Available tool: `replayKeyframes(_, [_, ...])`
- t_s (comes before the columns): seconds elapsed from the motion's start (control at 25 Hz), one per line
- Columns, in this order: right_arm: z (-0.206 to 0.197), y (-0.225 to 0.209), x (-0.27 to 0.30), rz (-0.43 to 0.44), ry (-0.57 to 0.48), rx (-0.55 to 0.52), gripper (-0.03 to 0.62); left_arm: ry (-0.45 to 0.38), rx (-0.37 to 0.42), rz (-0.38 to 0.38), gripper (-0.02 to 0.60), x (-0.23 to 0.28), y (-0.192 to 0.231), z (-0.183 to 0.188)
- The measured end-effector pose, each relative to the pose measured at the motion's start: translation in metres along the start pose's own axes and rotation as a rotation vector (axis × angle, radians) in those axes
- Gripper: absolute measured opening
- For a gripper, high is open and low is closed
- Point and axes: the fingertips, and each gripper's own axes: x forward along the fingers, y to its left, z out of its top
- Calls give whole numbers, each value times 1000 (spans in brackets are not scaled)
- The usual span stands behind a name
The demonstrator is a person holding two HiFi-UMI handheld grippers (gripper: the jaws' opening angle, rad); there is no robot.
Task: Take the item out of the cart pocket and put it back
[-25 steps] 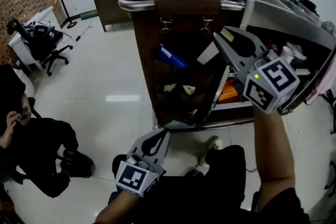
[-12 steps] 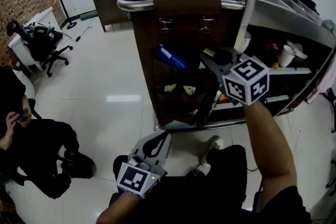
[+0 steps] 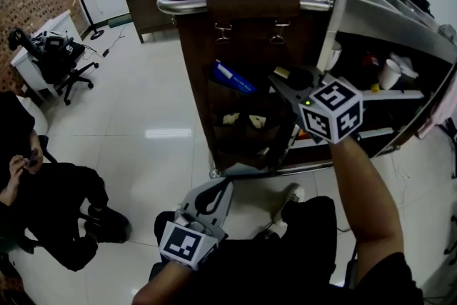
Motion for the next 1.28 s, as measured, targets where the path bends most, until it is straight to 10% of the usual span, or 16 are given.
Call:
replayKeyframes(0.8, [71,12,-48,-18,-188,-26,109,-10,-2,0,0,-5,-3,3])
replayKeyframes(0.96, [89,26,-75,-9,-248,20,6,-12,1,-5,0,-5,-5,4])
replayKeyframes(1.28, [96,54,-142,-12,-362,115,5,-8,5,-7,0,-5,-7,3])
